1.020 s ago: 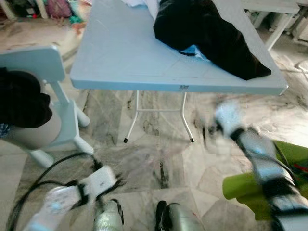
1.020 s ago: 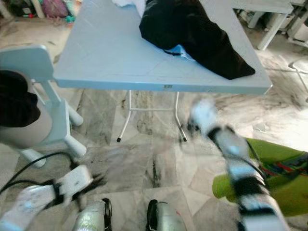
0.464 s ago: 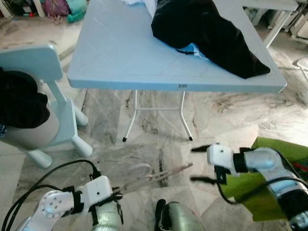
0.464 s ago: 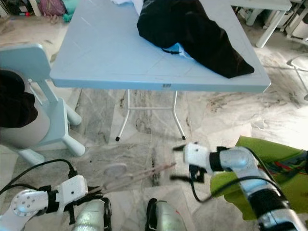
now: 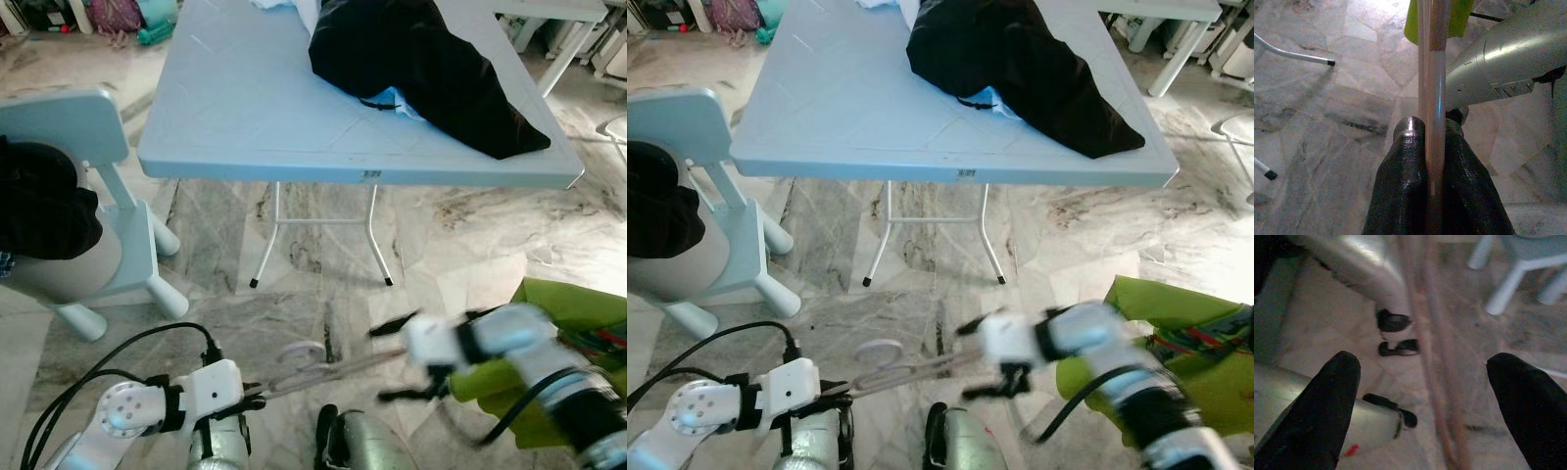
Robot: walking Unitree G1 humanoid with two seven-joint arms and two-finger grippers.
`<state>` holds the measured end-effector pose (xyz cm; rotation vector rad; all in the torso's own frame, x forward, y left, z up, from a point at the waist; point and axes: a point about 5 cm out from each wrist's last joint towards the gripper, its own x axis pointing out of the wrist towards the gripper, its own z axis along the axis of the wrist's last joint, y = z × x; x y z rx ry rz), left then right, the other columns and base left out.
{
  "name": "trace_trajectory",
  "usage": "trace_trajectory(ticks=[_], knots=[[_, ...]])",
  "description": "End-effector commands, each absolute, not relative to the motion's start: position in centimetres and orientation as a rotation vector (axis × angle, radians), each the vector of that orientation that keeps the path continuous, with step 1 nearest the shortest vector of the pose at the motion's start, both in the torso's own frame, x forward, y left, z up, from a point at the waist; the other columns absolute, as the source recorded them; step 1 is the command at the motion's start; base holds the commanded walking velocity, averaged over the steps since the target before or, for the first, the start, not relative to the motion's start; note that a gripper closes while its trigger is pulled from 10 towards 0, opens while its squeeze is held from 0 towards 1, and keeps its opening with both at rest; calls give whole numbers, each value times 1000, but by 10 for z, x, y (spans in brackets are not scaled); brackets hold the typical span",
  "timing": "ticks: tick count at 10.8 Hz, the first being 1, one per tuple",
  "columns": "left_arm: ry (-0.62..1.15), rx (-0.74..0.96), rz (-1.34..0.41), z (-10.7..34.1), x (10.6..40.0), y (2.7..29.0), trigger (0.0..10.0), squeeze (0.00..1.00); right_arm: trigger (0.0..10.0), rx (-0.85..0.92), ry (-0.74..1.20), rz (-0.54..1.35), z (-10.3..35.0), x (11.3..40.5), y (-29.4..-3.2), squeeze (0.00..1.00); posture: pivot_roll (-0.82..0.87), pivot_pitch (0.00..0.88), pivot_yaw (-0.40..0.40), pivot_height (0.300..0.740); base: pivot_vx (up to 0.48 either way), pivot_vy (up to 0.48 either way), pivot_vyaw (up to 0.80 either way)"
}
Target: Hang hanger
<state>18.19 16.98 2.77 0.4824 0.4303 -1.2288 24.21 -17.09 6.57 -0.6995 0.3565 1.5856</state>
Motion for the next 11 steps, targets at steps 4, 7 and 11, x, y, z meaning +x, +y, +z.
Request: trace_trajectory(ticks=[4,7,11], knots=[[390,499,-1266,35,185,160,10000,0,0,-682,402,1603,53,236,-160,0,48,201,-44,740,0,0,0],[390,512,-1285,36,188,157,10000,0,0,-722,437,1593,48,240,-155,0,42,200,-43,740,0,0,0],[395,517,-1294,34,189,154,10000,0,0,-746,435,1596,56,251,-147,0,41,193,-44,740,0,0,0]])
